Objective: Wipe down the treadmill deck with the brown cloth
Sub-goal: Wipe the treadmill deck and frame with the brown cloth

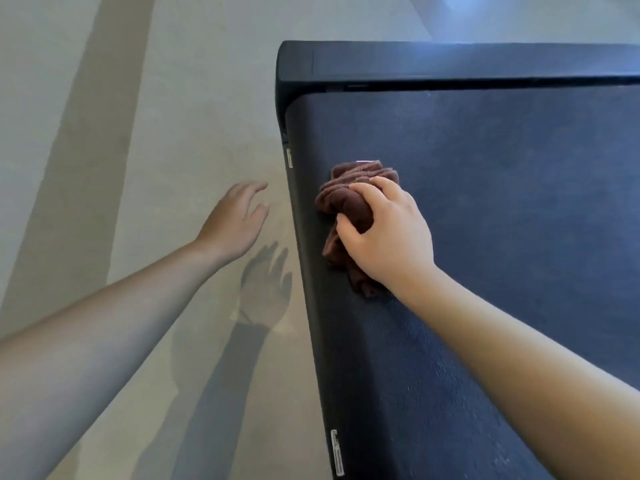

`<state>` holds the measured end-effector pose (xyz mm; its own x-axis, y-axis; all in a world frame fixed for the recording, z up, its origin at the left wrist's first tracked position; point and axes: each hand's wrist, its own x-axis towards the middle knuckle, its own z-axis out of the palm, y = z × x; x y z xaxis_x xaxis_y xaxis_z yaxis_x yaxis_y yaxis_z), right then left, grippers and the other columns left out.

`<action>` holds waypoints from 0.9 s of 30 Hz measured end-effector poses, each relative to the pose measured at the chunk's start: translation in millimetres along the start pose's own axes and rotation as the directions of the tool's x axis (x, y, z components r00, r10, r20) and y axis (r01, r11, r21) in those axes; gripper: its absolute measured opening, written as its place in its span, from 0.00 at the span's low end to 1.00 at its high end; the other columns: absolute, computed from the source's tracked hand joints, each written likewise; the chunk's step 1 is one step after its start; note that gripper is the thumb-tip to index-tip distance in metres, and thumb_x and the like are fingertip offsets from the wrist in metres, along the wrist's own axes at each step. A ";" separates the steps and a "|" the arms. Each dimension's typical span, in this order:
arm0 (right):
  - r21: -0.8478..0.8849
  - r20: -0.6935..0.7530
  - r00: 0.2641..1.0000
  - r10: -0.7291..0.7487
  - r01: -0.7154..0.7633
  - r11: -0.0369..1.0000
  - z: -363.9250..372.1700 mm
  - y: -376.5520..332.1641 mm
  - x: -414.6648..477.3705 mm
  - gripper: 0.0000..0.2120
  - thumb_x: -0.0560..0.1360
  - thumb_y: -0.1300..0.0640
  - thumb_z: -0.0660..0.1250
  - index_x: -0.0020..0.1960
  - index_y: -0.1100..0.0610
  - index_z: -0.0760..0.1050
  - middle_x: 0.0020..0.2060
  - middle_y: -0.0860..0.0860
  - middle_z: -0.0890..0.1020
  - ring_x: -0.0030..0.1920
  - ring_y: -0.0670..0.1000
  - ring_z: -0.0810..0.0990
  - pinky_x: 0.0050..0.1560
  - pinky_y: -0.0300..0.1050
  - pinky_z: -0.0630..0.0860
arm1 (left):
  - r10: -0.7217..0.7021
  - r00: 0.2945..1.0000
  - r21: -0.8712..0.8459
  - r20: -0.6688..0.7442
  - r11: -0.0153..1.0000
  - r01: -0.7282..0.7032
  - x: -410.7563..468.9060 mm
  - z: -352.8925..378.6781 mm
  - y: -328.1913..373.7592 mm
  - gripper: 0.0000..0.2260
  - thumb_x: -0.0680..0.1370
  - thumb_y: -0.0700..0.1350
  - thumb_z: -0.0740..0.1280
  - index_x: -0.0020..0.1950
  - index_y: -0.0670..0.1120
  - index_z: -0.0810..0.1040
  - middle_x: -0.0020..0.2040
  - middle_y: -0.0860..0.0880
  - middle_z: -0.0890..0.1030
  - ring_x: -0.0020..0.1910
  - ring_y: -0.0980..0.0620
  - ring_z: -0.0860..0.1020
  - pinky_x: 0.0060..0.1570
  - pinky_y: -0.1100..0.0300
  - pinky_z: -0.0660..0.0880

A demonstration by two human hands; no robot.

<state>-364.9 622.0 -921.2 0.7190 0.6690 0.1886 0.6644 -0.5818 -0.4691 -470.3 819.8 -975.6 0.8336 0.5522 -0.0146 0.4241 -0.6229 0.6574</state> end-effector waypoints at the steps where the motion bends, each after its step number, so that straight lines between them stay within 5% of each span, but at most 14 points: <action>1: -0.006 0.001 1.000 0.015 -0.015 1.000 -2.3 -1.2 -9.5 0.18 0.74 0.44 0.65 0.62 0.46 0.74 0.61 0.44 0.75 0.60 0.49 0.71 0.53 0.43 0.69 | 0.036 0.999 -0.015 -0.035 0.999 -0.037 -2.2 -1.2 12.9 0.18 0.81 0.46 0.56 0.70 0.46 0.67 0.70 0.48 0.69 0.69 0.52 0.65 0.65 0.63 0.58; 5: -0.017 0.020 0.995 0.102 -0.101 0.995 -21.4 -4.1 -71.6 0.20 0.74 0.44 0.65 0.64 0.46 0.73 0.63 0.44 0.74 0.63 0.49 0.70 0.60 0.46 0.70 | 0.329 0.942 -0.055 -0.060 0.942 -0.332 -8.0 -4.1 62.3 0.16 0.79 0.43 0.59 0.66 0.45 0.72 0.66 0.48 0.72 0.66 0.52 0.69 0.64 0.64 0.62; 10: -0.083 0.000 0.974 0.228 -0.227 0.970 -39.5 4.0 -146.2 0.23 0.73 0.40 0.61 0.67 0.43 0.70 0.68 0.43 0.70 0.68 0.47 0.66 0.66 0.45 0.63 | 0.577 0.816 -0.054 0.035 0.817 -0.575 3.3 21.3 100.6 0.16 0.77 0.46 0.59 0.63 0.46 0.75 0.65 0.49 0.74 0.66 0.50 0.70 0.65 0.47 0.66; 15: -0.102 -0.097 0.927 0.364 -0.373 0.922 -52.5 11.1 -182.2 0.23 0.71 0.39 0.61 0.64 0.42 0.71 0.67 0.42 0.71 0.68 0.47 0.68 0.64 0.42 0.64 | 0.402 0.911 0.160 0.090 0.897 -0.411 8.5 64.6 117.4 0.17 0.78 0.50 0.59 0.67 0.52 0.72 0.70 0.52 0.69 0.72 0.51 0.61 0.71 0.46 0.51; 20: -0.029 -0.212 0.889 0.405 -0.420 0.907 -50.0 30.9 -143.8 0.18 0.70 0.43 0.65 0.59 0.44 0.76 0.61 0.42 0.75 0.63 0.48 0.71 0.58 0.41 0.68 | 0.442 0.895 0.253 0.061 0.861 -0.442 10.2 72.0 111.5 0.18 0.78 0.51 0.58 0.68 0.54 0.71 0.71 0.52 0.68 0.73 0.49 0.60 0.71 0.45 0.51; 27: -0.037 -0.227 0.890 0.395 -0.413 0.910 -47.2 10.3 -178.4 0.16 0.71 0.46 0.66 0.57 0.47 0.76 0.57 0.45 0.76 0.56 0.48 0.71 0.50 0.41 0.68 | 0.390 0.880 0.316 0.270 0.828 -0.464 -29.2 71.5 123.4 0.24 0.79 0.55 0.56 0.74 0.51 0.62 0.76 0.50 0.58 0.76 0.46 0.51 0.70 0.39 0.47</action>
<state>-476.7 474.8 -919.0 0.9487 0.2611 0.1784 0.3153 -0.8227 -0.4730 -417.0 687.2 -947.9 0.9948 0.0936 0.0407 0.0763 -0.9467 0.3129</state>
